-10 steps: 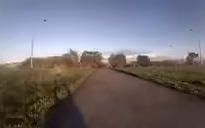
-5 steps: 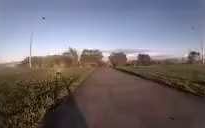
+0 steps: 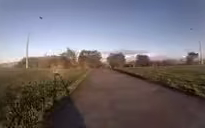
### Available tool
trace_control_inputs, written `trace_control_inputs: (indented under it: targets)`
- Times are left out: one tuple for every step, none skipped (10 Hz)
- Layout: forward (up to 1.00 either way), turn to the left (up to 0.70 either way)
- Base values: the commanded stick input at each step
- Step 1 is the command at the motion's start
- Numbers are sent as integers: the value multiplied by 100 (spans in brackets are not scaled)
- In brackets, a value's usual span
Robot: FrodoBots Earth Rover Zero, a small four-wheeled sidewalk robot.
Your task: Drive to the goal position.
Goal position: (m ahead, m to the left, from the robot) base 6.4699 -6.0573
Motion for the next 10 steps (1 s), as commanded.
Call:
trace_control_inputs:
  targets:
    - [70,0]
    - [70,0]
    - [70,0]
    - [70,0]
    - [70,0]
    - [70,0]
    - [70,0]
    - [70,0]
    - [70,0]
    - [70,0]
